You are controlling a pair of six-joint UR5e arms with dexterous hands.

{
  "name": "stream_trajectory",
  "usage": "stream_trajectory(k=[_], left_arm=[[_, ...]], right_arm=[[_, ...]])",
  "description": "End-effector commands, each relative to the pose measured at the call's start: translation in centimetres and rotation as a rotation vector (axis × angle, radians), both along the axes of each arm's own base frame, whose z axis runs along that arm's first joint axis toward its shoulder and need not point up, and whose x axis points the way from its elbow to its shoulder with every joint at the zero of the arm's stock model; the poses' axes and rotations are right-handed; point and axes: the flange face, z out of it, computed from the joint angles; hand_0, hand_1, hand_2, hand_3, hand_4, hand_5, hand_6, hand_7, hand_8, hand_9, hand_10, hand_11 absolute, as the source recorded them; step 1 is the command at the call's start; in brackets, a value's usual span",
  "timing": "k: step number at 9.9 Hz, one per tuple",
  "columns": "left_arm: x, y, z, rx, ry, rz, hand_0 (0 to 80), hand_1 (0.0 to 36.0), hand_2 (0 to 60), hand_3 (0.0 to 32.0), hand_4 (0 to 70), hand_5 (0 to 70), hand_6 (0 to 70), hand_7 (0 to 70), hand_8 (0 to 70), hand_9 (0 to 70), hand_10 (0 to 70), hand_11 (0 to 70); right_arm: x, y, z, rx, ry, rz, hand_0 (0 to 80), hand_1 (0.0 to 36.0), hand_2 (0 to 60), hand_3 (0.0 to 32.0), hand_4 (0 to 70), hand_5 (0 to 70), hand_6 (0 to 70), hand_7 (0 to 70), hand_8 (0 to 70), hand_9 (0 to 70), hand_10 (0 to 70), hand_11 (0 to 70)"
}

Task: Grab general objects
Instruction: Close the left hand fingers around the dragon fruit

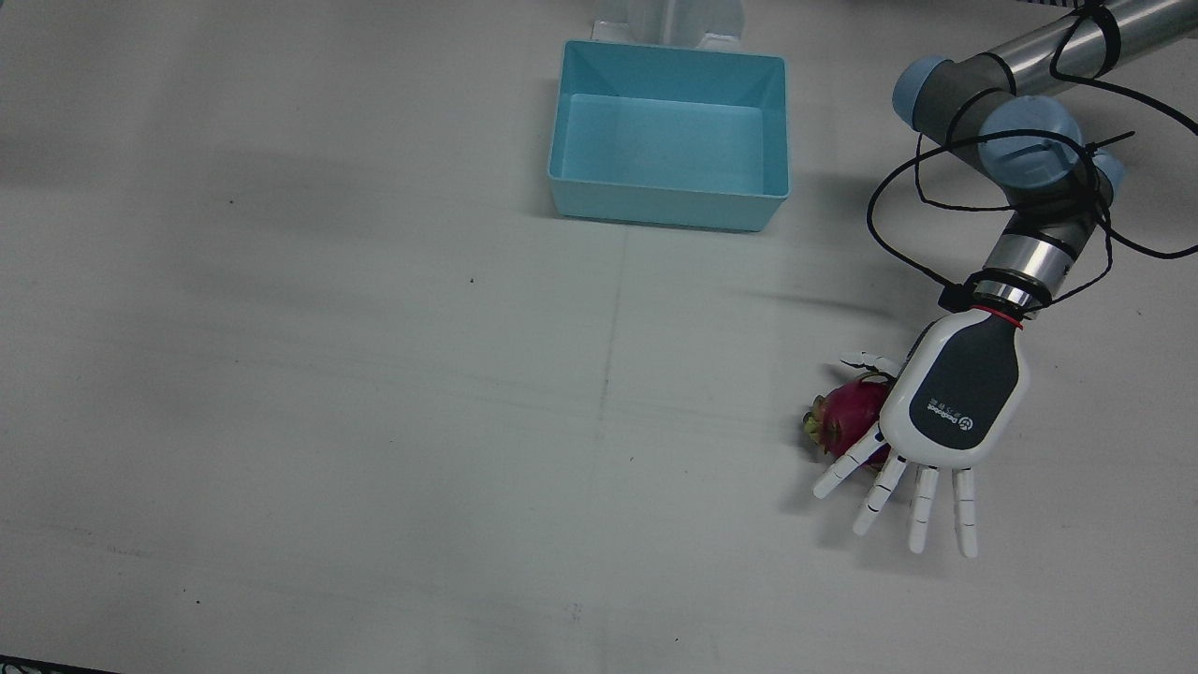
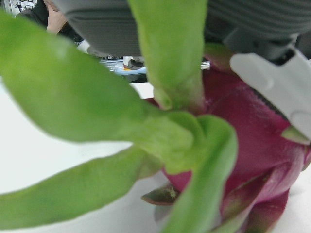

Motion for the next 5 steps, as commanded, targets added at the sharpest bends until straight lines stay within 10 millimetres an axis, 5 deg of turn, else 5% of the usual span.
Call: stream_trajectory(k=[1,3,5], left_arm=[[0.6,0.0,-0.1,0.028,-0.001,0.003,50.5,19.3,20.5,0.0,14.2,13.8,26.7,69.4,15.1,24.3,17.3,26.8],[0.7,0.0,-0.2,0.044,-0.012,0.003,51.8,21.0,26.0,0.0,22.2,18.3,34.4,70.0,18.7,34.4,23.0,35.1],[0.5,0.0,-1.2,0.054,0.011,0.001,50.5,17.1,27.6,0.0,37.7,27.8,49.3,70.0,32.1,51.0,31.3,45.7]], right_arm=[[0.0,0.0,0.0,0.0,0.0,0.0,0.0,0.0,0.0,0.0,0.0,0.0,0.0,0.0,0.0,0.0,0.0,0.0],[0.0,0.0,0.0,0.0,0.0,0.0,0.0,0.0,0.0,0.0,0.0,0.0,0.0,0.0,0.0,0.0,0.0,0.0],[0.0,0.0,0.0,0.0,0.0,0.0,0.0,0.0,0.0,0.0,0.0,0.0,0.0,0.0,0.0,0.0,0.0,0.0]])
